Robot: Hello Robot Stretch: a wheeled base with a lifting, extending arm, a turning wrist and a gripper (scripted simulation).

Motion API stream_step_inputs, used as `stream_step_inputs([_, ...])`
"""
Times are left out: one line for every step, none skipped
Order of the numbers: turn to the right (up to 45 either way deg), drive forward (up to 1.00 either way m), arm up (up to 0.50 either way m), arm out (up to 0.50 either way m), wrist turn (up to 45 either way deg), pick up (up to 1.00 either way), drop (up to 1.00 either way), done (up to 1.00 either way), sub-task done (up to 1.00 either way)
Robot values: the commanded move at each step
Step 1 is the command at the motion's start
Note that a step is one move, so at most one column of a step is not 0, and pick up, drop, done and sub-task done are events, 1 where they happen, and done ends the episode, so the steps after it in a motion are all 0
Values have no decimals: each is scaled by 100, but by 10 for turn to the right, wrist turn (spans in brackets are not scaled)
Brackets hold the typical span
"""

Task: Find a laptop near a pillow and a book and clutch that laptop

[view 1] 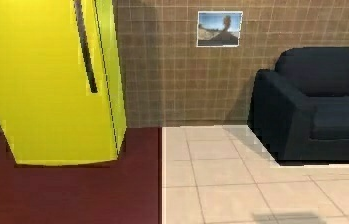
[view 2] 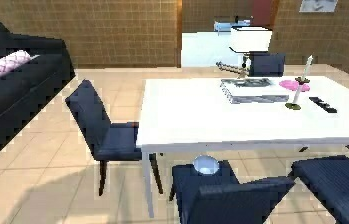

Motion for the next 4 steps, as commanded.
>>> stream_step_inputs([390, 0, 0, 0, 0, 0, 0, 0, 0])
stream_step_inputs([0, 100, 0, 0, 0, 0, 0, 0, 0])
stream_step_inputs([30, 0, 0, 0, 0, 0, 0, 0, 0])
stream_step_inputs([0, 35, 0, 0, 0, 0, 0, 0, 0])
